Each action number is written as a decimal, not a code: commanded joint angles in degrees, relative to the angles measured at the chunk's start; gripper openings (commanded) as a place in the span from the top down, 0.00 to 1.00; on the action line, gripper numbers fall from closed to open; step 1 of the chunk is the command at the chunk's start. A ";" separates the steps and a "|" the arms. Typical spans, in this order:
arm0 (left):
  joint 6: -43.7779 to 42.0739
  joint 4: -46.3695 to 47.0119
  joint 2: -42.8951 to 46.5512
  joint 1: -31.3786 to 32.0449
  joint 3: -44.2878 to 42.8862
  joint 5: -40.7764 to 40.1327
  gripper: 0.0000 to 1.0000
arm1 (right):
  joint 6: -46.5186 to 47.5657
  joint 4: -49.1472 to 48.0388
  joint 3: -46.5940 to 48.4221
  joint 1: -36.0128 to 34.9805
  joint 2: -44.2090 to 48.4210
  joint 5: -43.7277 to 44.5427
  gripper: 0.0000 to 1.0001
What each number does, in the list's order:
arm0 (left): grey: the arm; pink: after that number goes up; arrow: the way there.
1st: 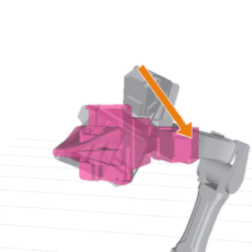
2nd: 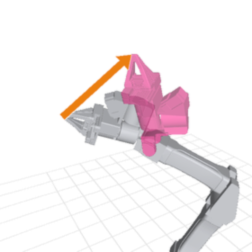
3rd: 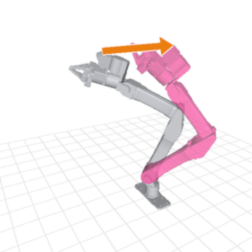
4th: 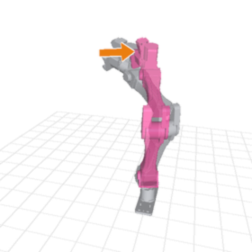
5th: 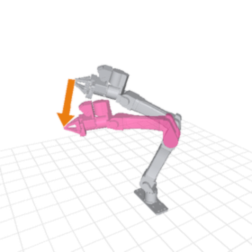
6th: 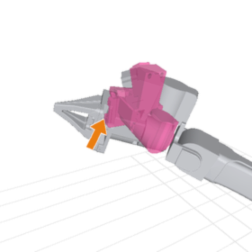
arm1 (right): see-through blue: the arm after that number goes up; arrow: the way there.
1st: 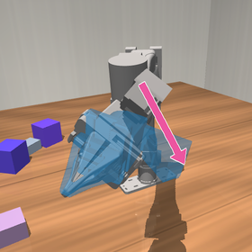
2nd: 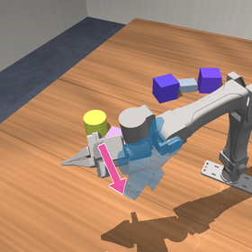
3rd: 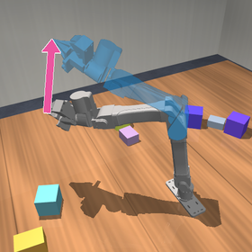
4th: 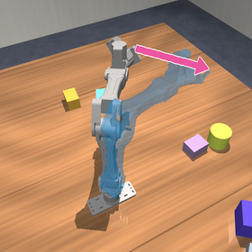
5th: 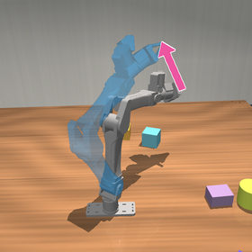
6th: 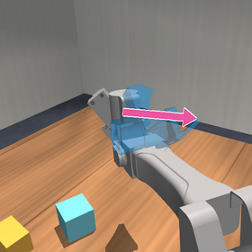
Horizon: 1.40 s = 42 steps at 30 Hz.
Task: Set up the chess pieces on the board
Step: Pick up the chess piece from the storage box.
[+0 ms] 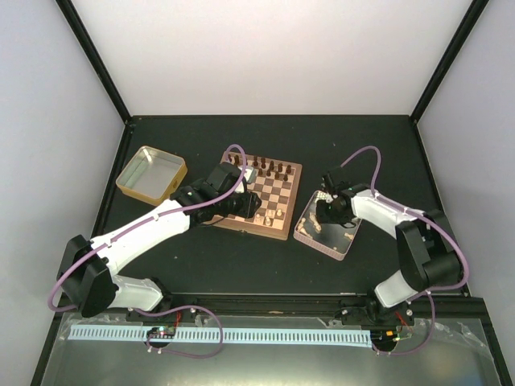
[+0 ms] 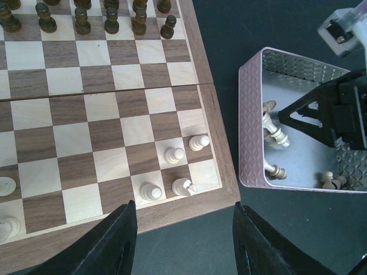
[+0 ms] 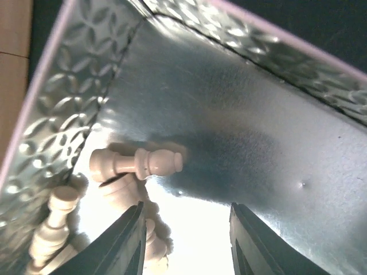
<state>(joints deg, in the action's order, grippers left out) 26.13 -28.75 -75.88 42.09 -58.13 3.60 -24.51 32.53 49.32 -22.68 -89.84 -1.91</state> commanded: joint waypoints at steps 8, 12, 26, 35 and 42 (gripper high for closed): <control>-0.20 -0.38 -0.46 0.17 -2.44 -0.34 0.52 | 0.02 -0.09 1.36 -2.38 0.04 -2.19 0.69; -0.10 -0.43 -0.37 0.19 -2.42 -0.27 0.52 | -0.25 -1.55 1.95 -3.02 -2.20 -2.42 0.72; -0.18 -0.54 -0.33 0.11 -2.43 -0.41 0.52 | -0.42 -3.85 4.24 -4.46 -6.98 -2.52 0.70; 1.92 6.32 1.31 0.26 1.09 6.56 0.51 | -7.65 -12.34 -0.83 -4.66 -2.07 1.29 0.98; 4.55 23.50 0.94 4.72 7.72 9.79 0.46 | -26.58 -17.58 -9.39 -3.52 14.64 -6.45 0.98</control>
<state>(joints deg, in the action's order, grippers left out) 29.19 -17.12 -74.96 43.68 -51.96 10.55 -37.69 20.38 42.72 -26.96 -83.44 -4.38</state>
